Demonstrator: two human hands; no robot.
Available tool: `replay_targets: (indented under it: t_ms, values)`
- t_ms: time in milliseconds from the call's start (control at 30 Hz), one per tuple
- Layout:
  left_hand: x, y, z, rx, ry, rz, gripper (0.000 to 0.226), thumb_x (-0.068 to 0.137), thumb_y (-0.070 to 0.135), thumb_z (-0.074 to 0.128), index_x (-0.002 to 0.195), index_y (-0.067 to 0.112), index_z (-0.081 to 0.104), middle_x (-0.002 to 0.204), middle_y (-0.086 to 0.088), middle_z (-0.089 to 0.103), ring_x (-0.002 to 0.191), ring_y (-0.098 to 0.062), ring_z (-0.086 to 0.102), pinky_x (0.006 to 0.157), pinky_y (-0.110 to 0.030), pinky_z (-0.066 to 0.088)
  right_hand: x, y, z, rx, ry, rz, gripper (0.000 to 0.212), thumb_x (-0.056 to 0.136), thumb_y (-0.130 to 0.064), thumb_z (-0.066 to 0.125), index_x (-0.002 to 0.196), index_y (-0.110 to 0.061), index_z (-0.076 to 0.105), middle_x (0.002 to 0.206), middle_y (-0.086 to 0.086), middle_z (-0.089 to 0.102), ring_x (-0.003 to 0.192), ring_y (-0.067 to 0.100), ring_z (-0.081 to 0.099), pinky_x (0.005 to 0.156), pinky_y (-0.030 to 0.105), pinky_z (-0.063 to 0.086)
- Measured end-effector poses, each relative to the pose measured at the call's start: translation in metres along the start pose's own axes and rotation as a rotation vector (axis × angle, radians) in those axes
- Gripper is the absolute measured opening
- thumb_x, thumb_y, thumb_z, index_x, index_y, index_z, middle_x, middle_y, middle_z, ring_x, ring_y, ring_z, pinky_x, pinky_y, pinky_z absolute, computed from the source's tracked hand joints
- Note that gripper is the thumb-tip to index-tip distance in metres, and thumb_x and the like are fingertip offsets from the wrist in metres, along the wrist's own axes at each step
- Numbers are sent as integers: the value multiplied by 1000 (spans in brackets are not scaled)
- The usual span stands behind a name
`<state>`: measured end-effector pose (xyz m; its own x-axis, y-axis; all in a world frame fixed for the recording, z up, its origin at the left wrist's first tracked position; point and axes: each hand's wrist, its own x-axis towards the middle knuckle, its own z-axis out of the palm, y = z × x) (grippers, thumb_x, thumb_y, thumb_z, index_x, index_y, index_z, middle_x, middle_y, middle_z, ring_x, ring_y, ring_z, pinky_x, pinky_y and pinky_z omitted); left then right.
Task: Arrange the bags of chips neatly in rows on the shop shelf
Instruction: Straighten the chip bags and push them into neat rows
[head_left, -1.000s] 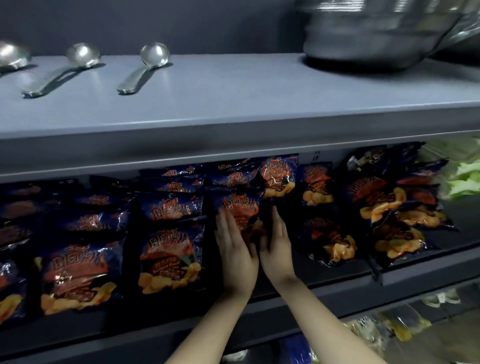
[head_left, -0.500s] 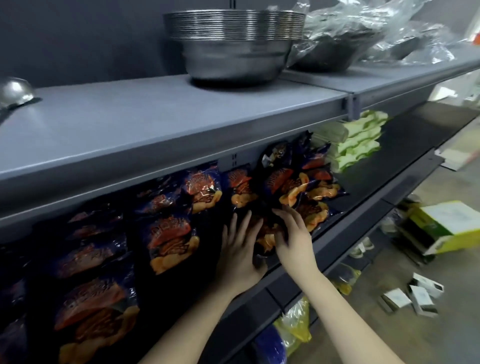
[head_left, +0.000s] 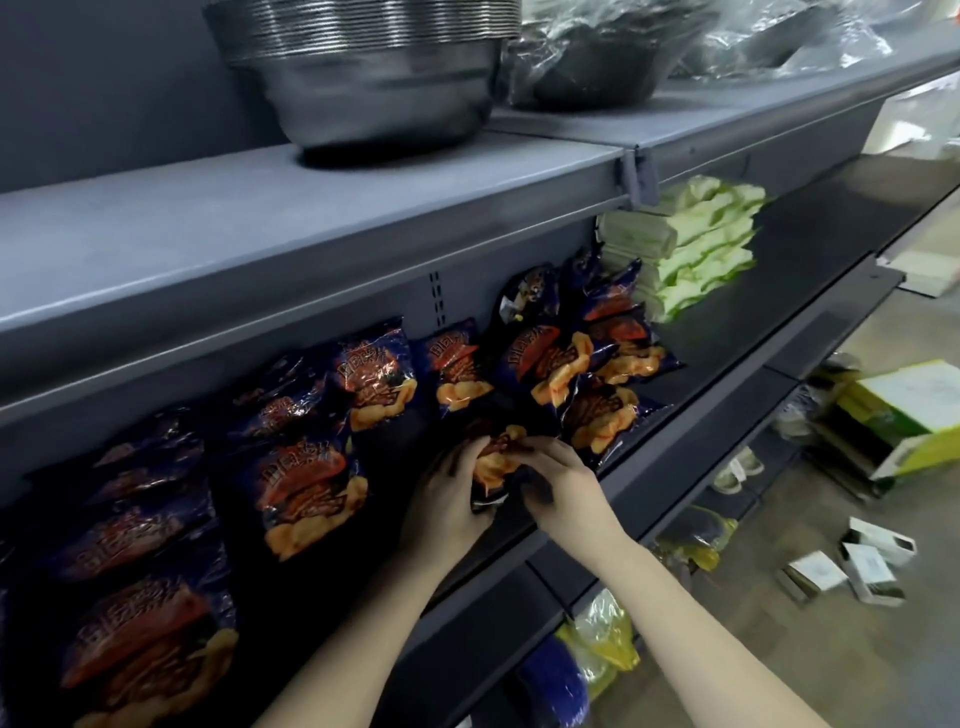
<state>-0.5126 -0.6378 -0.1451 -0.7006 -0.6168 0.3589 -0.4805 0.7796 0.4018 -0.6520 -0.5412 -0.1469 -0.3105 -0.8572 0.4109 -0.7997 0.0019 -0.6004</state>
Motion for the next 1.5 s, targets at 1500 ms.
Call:
replay_targets:
  t_ms: [1500]
  values:
    - [-129,25,-122,-881,596,-1098,38,80,33,70,114,28,52,101,21,61,85,8,59,78,-19,43,27,-118,61,901,-862,-59,47,90,-50,43,132,-29,42,126,-17,46,122,2,42,104,28,33]
